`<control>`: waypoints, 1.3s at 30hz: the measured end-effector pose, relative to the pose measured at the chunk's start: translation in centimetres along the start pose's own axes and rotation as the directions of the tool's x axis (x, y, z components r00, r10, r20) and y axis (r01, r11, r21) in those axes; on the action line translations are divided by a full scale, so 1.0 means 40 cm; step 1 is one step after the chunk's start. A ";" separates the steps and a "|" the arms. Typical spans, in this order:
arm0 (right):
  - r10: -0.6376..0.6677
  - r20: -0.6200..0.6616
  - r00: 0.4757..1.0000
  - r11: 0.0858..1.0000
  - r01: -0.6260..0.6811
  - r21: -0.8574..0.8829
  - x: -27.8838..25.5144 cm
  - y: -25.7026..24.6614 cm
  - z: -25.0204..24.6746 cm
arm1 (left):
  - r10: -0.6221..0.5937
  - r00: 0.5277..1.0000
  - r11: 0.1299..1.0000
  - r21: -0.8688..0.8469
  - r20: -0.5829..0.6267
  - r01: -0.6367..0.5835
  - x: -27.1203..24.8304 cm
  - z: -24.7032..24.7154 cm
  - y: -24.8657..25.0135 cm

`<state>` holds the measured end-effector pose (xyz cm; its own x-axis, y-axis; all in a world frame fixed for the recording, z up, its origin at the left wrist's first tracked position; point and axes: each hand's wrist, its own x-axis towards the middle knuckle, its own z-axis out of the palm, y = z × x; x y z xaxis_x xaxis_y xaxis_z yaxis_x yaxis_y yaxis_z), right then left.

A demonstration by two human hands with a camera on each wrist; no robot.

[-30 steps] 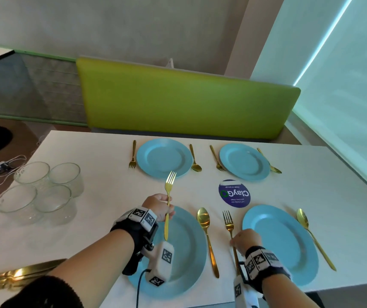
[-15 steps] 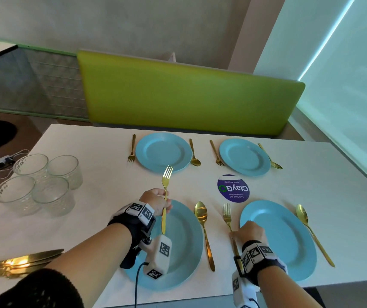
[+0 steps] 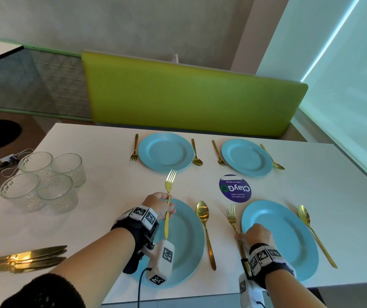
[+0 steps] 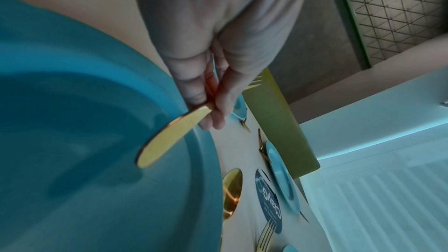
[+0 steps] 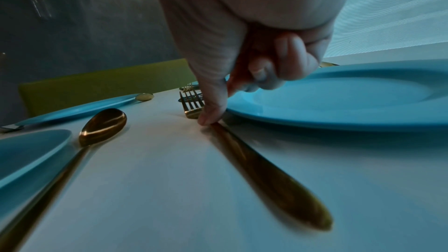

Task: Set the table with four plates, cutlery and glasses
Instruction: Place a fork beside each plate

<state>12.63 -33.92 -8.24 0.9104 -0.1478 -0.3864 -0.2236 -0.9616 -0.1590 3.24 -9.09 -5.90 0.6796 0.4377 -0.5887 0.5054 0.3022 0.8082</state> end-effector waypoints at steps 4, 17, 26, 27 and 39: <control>-0.006 0.004 1.000 1.000 0.006 -0.002 -0.005 -0.003 0.001 | -0.006 1.000 1.000 -0.003 -0.001 0.006 -0.009 0.001 -0.009; -0.485 0.281 0.828 0.830 0.334 0.446 -0.230 -0.282 0.050 | -0.049 0.993 0.999 -0.002 0.104 0.049 -0.089 -0.043 -0.033; -0.467 0.261 0.845 0.842 0.335 0.423 -0.382 -0.428 0.143 | -0.108 0.989 0.988 0.122 0.097 0.096 -0.120 -0.232 -0.048; -0.446 0.267 0.854 0.858 0.323 0.400 -0.400 -0.444 0.151 | -0.109 0.991 0.981 0.168 0.083 0.094 -0.120 -0.263 -0.053; -0.249 0.270 0.930 0.967 0.221 0.128 -0.519 -0.567 0.315 | -0.063 0.997 0.945 0.325 0.046 0.044 -0.098 -0.573 -0.082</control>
<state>-5.57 -6.15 -8.05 0.8083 0.1641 -0.5654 -0.0595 -0.9327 -0.3557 -13.26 7.62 -5.87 0.6705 0.3780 -0.6384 0.6806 0.0294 0.7321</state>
